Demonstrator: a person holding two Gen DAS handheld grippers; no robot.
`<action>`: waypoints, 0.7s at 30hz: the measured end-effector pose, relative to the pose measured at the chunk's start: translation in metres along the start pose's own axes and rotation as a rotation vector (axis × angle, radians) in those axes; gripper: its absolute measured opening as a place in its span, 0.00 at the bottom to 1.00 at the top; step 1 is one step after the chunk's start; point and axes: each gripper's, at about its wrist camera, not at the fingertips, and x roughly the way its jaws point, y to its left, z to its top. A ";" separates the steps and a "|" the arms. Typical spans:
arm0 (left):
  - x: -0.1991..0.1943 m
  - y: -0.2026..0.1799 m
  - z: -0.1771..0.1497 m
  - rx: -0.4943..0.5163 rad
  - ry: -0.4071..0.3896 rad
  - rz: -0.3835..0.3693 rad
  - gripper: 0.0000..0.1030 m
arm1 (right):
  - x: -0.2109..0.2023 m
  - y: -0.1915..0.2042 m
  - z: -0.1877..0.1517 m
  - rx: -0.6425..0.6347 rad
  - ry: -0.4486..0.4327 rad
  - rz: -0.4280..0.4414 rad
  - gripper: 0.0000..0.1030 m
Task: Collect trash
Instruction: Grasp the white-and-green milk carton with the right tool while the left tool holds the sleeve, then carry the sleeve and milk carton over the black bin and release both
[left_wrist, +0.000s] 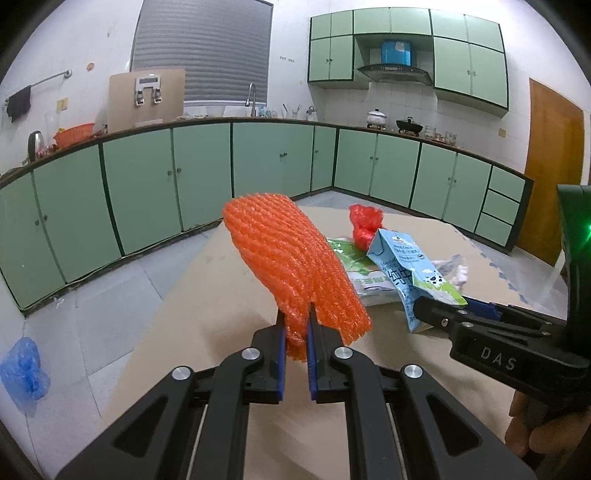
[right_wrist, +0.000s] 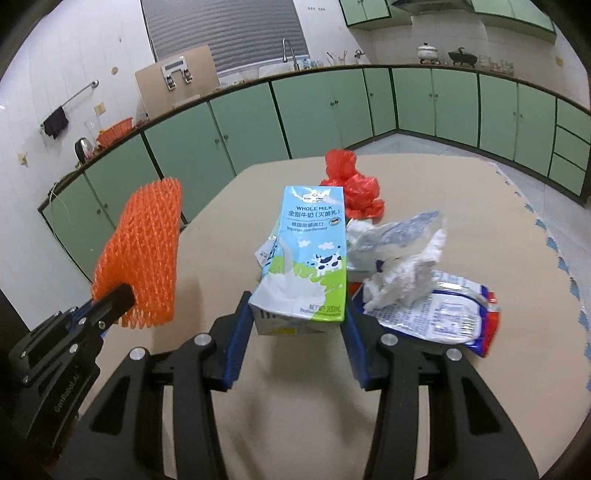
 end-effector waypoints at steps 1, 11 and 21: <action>-0.005 -0.002 0.001 0.000 -0.004 0.000 0.09 | -0.007 -0.001 0.000 -0.001 -0.008 0.001 0.43; -0.034 -0.036 0.009 0.019 -0.023 -0.024 0.09 | -0.063 -0.025 -0.004 0.010 -0.061 -0.024 0.43; -0.048 -0.110 0.010 0.111 -0.024 -0.128 0.09 | -0.124 -0.085 -0.018 0.047 -0.107 -0.110 0.43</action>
